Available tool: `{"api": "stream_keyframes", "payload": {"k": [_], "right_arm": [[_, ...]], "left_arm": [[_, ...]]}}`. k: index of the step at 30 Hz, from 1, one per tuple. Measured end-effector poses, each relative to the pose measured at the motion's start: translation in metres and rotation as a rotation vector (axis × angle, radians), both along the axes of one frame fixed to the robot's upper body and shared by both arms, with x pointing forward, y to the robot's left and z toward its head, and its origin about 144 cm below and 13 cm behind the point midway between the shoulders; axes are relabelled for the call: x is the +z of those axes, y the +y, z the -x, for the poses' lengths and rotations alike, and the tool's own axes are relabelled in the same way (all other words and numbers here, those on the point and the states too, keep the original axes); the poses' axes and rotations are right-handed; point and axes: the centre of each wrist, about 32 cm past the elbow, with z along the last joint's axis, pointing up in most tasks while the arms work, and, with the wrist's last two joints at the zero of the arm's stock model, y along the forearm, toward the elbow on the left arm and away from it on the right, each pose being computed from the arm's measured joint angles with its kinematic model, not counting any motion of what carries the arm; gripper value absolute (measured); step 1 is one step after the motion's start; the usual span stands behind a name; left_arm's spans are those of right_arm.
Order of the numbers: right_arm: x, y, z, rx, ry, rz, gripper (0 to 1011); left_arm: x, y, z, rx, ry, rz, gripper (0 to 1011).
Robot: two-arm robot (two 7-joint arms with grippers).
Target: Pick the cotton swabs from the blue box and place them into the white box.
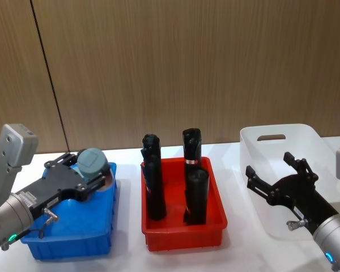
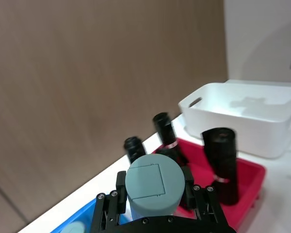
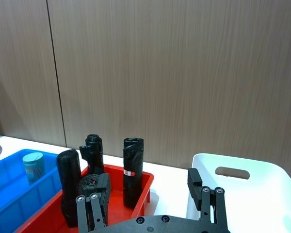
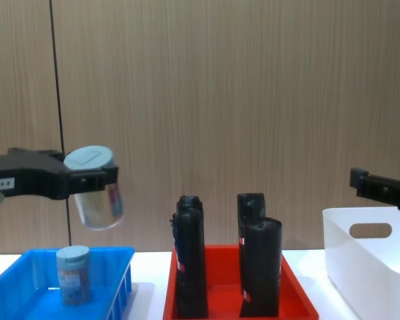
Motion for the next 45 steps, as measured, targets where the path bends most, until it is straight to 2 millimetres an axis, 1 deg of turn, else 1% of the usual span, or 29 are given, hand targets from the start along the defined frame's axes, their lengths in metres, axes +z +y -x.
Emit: {"api": "stream_keyframes", "payload": {"k": [11, 27, 34, 45], "right_arm": [[0.000, 0.000, 0.000, 0.000, 0.000, 0.000, 1001], [0.000, 0.000, 0.000, 0.000, 0.000, 0.000, 1002], [0.000, 0.000, 0.000, 0.000, 0.000, 0.000, 1002], [0.000, 0.000, 0.000, 0.000, 0.000, 0.000, 1001]], "left_arm": [[0.008, 0.001, -0.004, -0.181, -0.013, 0.030, 671], [0.006, 0.001, -0.022, -0.430, 0.016, 0.068, 670], [0.004, 0.001, -0.027, -0.476, 0.030, 0.067, 670], [0.001, 0.002, -0.032, -0.490, 0.045, 0.067, 670]]}}
